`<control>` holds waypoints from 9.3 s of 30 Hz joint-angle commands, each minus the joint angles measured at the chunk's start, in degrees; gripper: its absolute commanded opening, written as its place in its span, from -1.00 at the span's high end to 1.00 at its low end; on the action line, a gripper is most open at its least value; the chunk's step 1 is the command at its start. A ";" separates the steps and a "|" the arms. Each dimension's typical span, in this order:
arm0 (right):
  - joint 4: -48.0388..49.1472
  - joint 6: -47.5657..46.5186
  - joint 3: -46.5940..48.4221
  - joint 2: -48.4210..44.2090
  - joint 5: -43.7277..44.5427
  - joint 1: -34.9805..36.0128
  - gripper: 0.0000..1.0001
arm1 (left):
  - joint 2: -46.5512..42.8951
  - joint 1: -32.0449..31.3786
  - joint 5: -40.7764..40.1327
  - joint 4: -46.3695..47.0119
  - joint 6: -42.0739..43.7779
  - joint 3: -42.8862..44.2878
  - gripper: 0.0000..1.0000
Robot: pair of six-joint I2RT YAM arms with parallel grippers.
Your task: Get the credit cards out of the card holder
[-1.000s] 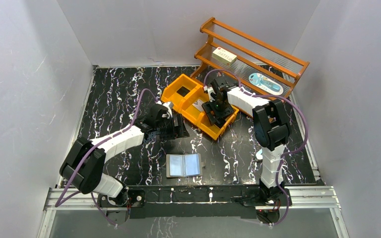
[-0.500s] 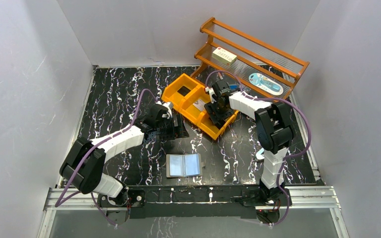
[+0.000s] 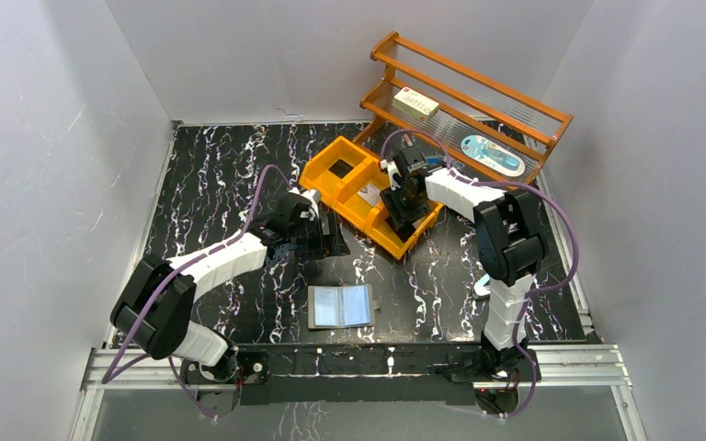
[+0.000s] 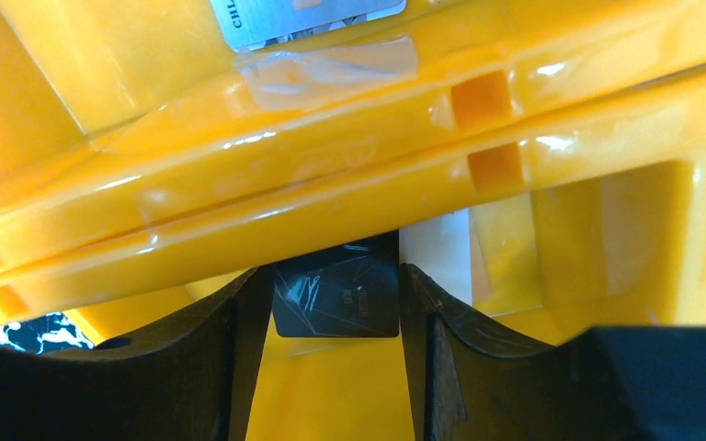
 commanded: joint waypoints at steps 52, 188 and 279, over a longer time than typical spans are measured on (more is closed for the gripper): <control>3.04 3.09 -1.64 -4.03 6.77 3.29 0.06 | -1.76 0.33 -0.84 -1.00 0.79 1.22 -0.64; 7.37 -2.74 -11.65 -10.92 -28.54 -1.11 -0.07 | 26.22 -3.70 2.61 2.80 -20.30 23.06 0.62; 34.92 23.93 -23.21 -27.08 -65.85 -10.05 0.70 | 5.93 7.63 41.52 29.69 -8.56 13.38 0.37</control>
